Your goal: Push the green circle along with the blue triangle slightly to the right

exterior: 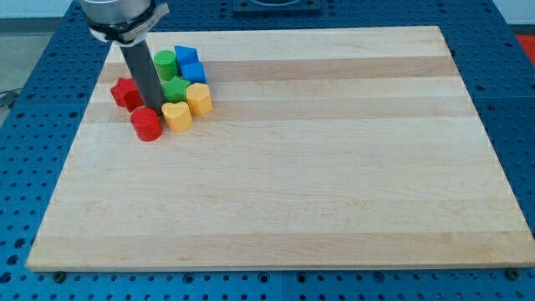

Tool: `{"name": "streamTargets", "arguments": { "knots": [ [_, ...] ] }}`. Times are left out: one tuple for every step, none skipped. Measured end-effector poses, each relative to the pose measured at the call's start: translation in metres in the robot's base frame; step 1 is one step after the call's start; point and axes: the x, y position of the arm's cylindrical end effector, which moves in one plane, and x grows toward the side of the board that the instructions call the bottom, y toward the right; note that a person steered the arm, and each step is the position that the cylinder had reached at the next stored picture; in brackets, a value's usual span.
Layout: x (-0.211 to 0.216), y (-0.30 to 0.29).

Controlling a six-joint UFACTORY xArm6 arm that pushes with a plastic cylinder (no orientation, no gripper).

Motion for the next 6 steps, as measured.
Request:
{"name": "streamTargets", "arguments": {
  "knots": [
    [-0.041,-0.017],
    [-0.061,-0.024],
    [-0.064,-0.026],
    [-0.102,-0.032],
    [-0.132,-0.032],
    [-0.119,-0.010]
  ]
}}
